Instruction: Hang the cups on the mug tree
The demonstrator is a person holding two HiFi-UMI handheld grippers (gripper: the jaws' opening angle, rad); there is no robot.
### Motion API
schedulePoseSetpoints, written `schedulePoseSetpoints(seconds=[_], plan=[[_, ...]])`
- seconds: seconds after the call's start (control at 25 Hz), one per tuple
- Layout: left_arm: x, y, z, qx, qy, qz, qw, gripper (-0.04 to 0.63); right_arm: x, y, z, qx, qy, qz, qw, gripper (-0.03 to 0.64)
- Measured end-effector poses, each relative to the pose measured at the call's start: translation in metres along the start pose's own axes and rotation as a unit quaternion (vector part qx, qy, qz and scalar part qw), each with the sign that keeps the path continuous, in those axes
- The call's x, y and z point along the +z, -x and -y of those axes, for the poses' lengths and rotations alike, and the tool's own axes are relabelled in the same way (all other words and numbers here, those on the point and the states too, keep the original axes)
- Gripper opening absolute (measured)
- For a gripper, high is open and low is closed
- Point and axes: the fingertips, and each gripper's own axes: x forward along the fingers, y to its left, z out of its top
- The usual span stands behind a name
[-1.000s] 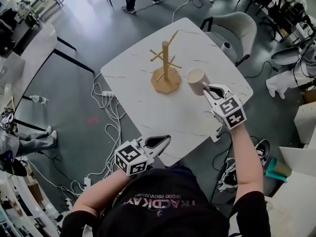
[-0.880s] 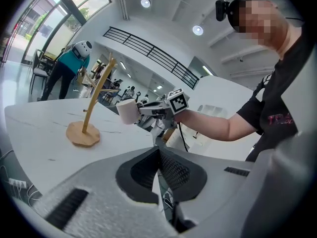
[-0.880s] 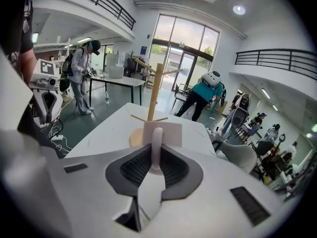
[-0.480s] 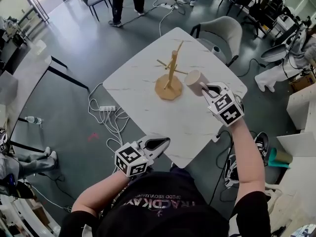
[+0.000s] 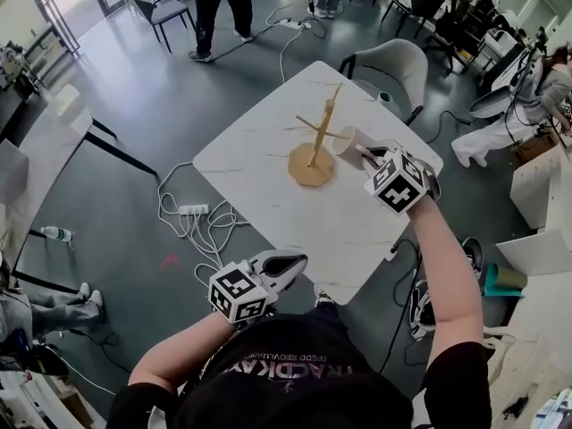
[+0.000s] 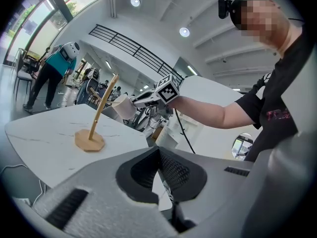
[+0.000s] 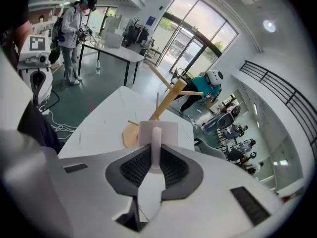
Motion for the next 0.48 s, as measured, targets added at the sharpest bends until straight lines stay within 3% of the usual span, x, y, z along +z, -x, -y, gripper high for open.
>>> schedulePoseSetpoints(seconds=[0.48], plan=[[-0.007,0.041,-0.006,-0.002,-0.001,0.012,0.9999,-0.003,0.018,-0.019,-0.024,-0.042,0.104,-0.088,0.99,0.049]])
